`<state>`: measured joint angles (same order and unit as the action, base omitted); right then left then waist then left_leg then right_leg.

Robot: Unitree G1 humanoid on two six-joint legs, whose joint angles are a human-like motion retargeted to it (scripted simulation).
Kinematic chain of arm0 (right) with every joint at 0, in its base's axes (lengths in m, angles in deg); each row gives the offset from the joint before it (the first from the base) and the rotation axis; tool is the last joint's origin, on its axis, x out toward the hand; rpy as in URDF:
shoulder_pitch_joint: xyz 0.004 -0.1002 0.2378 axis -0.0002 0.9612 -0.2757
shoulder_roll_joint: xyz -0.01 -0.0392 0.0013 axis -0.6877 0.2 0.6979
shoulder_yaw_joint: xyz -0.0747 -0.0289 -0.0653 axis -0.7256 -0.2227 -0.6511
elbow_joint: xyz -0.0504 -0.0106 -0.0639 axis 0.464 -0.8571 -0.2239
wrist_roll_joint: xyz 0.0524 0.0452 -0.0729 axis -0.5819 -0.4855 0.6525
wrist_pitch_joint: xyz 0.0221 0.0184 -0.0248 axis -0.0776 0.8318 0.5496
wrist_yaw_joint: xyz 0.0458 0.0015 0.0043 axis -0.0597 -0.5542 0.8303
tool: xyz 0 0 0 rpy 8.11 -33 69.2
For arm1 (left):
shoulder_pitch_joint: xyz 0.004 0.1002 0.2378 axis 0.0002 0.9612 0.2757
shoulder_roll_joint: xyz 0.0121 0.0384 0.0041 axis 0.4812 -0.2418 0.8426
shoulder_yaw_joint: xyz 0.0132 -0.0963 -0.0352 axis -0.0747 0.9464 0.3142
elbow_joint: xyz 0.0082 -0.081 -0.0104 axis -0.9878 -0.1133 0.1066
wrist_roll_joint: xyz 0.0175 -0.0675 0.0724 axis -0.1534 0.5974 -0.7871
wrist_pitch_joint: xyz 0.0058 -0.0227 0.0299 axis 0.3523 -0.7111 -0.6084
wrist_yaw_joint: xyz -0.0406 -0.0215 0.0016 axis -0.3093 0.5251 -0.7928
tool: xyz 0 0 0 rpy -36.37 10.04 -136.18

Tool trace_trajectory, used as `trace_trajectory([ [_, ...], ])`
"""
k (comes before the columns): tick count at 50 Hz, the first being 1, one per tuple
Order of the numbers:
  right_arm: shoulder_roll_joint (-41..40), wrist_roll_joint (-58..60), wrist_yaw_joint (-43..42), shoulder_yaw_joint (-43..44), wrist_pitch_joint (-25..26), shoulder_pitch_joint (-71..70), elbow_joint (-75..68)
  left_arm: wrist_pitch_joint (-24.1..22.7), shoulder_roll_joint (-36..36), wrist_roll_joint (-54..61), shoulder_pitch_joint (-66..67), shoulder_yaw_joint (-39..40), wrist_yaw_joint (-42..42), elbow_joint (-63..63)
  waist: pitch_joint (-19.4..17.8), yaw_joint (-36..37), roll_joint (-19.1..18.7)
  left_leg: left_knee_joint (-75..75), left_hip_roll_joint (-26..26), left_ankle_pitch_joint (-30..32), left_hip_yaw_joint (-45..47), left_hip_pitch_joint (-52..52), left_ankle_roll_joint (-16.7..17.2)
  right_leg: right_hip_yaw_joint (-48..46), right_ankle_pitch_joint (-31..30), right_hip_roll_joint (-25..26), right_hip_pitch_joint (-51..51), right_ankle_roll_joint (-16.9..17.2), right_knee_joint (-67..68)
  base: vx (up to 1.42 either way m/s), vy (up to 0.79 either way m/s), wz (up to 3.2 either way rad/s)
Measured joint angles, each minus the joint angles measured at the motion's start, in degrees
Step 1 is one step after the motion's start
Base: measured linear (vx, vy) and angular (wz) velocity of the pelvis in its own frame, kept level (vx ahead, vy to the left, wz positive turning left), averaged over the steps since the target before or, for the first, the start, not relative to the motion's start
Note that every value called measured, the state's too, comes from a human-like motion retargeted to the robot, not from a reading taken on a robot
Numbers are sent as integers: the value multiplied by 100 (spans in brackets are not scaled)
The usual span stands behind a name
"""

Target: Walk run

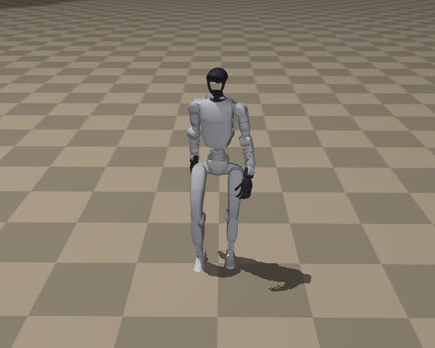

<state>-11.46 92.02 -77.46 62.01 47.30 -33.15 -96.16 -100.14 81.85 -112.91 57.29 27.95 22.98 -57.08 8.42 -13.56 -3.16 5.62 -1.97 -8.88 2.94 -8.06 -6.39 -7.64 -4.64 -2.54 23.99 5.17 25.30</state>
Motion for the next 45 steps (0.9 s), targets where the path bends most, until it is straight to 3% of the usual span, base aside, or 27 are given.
trace_trajectory([
  [3, -22, -37, 70, 23, 47, -25, -49, -88, 60, 15, -158, -63, 41, 218, -78, -127, 175, 11, -211, -218, -101, 373, 35, -32, 123, -437, 133, -40, -1224, 71, -18, 45],
  [5, -16, -59, 131, 12, 72, -38, -75, -76, 54, 10, -188, -53, 69, 256, -121, -164, 184, -1, -232, -343, -174, 620, 91, 80, 229, -469, 267, -198, -1959, 68, -17, 30],
  [10, 55, 112, 169, -21, 131, -120, -62, -7, -81, 63, 84, 116, 51, -5, -110, -201, 26, 95, -106, -552, -225, 1027, 333, -85, 322, -424, 422, 10, -2718, 74, -23, 11],
  [12, 90, 164, 175, -29, 161, -180, -44, 41, -138, 27, 300, 197, 71, -246, -83, -274, -65, 211, -20, -427, -264, 1101, 489, 149, 198, -254, 443, -536, -2371, 85, -30, 38],
  [13, 111, 176, 179, -12, 168, -204, -35, 78, -161, -14, 414, 218, 94, -401, -66, -364, -100, 295, 5, -295, -343, 1137, 591, 250, 94, -190, 429, -575, -2291, 76, -25, 69],
  [15, 144, 171, 167, 25, 159, -222, -27, 195, -193, -189, 659, 268, 147, -769, -49, -547, -158, 484, 79, 186, -510, 1223, 867, 160, -332, -189, 211, -442, -2255, 85, -33, 71],
  [20, 254, -131, 250, 9, 160, -421, -255, 974, -239, -877, 1336, 362, 234, -1670, 22, -563, -183, 2117, 186, 2594, -946, 766, 1742, 683, -23, -102, -213, -728, -1891, 93, -42, 34],
  [23, 324, -169, 348, -197, 143, -748, -267, 1046, -170, -1075, 1573, 392, 424, -2027, 102, -439, 221, 3663, -147, 3424, -592, 0, 1576, 219, 148, -381, -544, -923, -1948, 80, -38, -13],
  [28, 441, 52, 319, -418, -7, -1339, -7, 1111, -319, -1484, 2051, 705, 547, -1902, 49, -280, 400, 4766, 255, 2257, -7, -1246, 912, 159, 431, -289, -1041, -986, -2053, 67, -29, -2],
  [30, 472, 103, 319, -519, -140, -1532, 192, 1049, -367, -1330, 2198, 803, 450, -1874, 20, -24, 561, 4668, 139, 1899, 214, -1695, 755, 373, 502, -218, -1219, -1040, -2102, 47, -18, -90],
  [33, 554, 26, 356, -661, -410, -1792, 478, 1048, -443, -949, 2339, 964, 409, -1893, -24, 225, 610, 3791, 45, 1452, 335, -2149, 734, 523, 631, -10, -1495, -1117, -2184, 70, -21, -66],
  [38, 666, -179, 461, -741, -700, -2165, 839, 1053, -576, -362, 2341, 1078, 673, -1964, -171, 375, 360, 1417, -109, 1471, 159, -2311, 690, 530, 933, 516, -2010, -1256, -2212, 70, -14, -35],
  [45, 496, -251, 484, -799, -714, -2259, 1027, 910, -614, -605, 2293, 1090, 651, -1645, -198, 585, 450, -457, -285, 690, 622, -2400, 688, 839, 1096, 851, -2670, -1346, -2138, 78, -12, -53],
])
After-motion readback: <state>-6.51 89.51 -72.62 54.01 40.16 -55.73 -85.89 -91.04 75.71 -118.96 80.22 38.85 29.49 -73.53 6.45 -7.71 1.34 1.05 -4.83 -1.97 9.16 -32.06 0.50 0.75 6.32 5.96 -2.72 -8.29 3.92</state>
